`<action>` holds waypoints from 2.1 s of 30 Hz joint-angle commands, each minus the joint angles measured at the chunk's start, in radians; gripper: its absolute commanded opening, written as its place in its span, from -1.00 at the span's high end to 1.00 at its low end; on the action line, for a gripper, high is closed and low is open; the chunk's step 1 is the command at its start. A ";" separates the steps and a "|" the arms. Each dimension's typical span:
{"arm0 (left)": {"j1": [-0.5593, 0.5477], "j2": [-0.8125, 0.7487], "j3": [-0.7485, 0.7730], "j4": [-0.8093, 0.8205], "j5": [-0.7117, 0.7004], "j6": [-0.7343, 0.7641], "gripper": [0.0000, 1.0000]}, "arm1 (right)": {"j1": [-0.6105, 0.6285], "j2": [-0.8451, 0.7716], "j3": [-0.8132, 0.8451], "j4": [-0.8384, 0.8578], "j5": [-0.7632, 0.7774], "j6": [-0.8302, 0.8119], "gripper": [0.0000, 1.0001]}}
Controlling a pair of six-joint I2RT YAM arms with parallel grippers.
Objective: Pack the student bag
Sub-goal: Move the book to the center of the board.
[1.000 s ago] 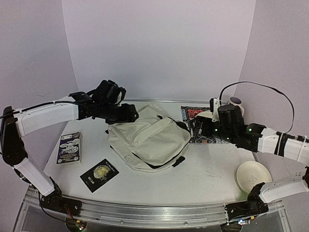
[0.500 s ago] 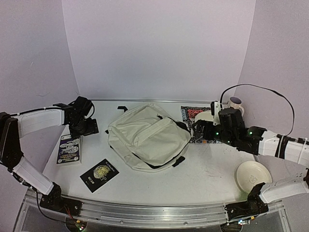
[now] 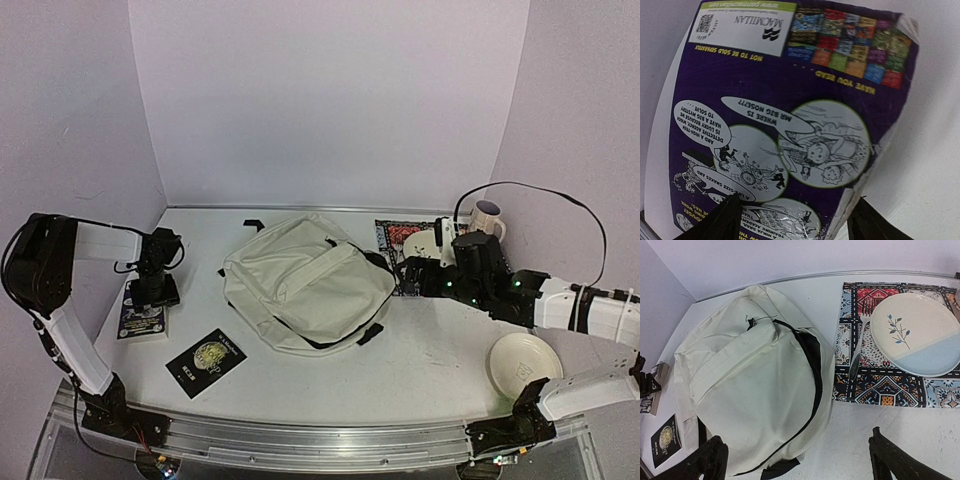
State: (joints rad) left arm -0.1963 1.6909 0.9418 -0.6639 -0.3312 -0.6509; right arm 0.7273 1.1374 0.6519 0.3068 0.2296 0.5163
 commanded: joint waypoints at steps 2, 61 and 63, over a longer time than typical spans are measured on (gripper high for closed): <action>0.002 0.043 -0.009 0.013 0.094 0.020 -0.22 | 0.003 -0.026 -0.010 0.046 0.003 -0.014 -0.96; -0.097 -0.187 -0.230 0.273 0.508 -0.029 -0.34 | 0.059 0.404 0.067 0.089 -0.469 0.026 -0.69; -0.106 -0.210 -0.262 0.295 0.534 -0.040 -0.32 | 0.059 0.467 0.103 0.117 -0.453 0.025 -0.58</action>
State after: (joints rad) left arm -0.2844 1.5024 0.7723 -0.3829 0.0753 -0.6600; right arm 0.7801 1.5116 0.6753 0.3778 -0.2195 0.5261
